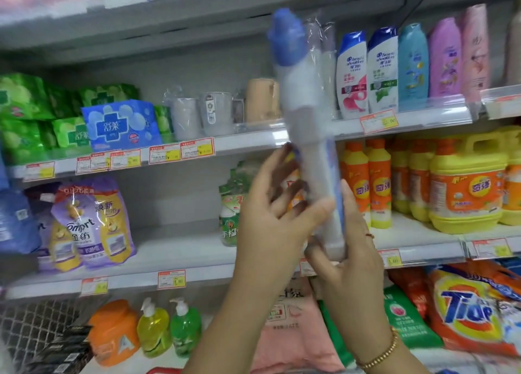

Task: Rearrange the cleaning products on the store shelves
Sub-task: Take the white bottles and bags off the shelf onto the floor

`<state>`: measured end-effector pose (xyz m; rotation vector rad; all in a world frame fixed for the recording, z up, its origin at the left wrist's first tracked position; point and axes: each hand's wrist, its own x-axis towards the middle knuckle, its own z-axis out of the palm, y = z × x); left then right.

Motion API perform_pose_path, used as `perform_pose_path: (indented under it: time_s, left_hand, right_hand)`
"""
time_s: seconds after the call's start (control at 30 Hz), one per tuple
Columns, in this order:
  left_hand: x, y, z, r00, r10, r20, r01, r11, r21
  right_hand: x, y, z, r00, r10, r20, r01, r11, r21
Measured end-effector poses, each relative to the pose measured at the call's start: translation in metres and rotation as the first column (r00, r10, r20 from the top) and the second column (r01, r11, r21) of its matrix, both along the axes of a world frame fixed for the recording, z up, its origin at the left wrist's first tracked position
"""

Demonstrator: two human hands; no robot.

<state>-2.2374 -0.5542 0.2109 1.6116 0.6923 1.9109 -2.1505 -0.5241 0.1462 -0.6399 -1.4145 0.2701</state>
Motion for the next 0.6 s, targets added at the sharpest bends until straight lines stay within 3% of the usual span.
perform_pose_path:
  time_s: [0.07,0.13,0.23,0.3,0.33,0.43,0.6]
  left_hand:
    - [0.005,0.002,-0.004,0.990,-0.030,-0.141,0.023,0.999,-0.045]
    - [0.003,0.014,-0.012,0.986,0.008,-0.168,-0.022,0.996,-0.083]
    - [-0.014,0.033,-0.019,0.970,0.231,-0.076,-0.241,0.957,-0.164]
    - [-0.030,0.040,-0.021,0.966,0.256,0.028,-0.230,0.908,-0.349]
    - [-0.038,0.044,-0.022,0.971,0.214,0.107,-0.149,0.891,-0.429]
    - [-0.044,0.049,-0.025,0.950,0.076,0.303,0.092,0.859,-0.504]
    - [-0.038,0.045,-0.023,0.831,0.038,0.555,0.313,0.792,-0.524]
  right_hand:
    - [0.003,0.002,0.005,0.971,0.171,-0.166,-0.189,0.977,-0.101]
    - [0.005,0.003,0.008,0.868,0.390,-0.308,-0.442,0.889,-0.118]
    - [0.009,0.007,0.008,0.574,0.644,-0.506,-0.781,0.616,-0.103]
    - [0.017,0.010,0.008,0.441,0.701,-0.560,-0.871,0.485,-0.079]
    - [0.021,0.011,0.008,0.411,0.711,-0.571,-0.889,0.450,-0.080]
    - [0.027,0.011,0.005,0.447,0.723,-0.528,-0.889,0.424,-0.172]
    - [0.025,-0.003,0.018,0.572,0.728,-0.379,-0.817,0.462,-0.346]
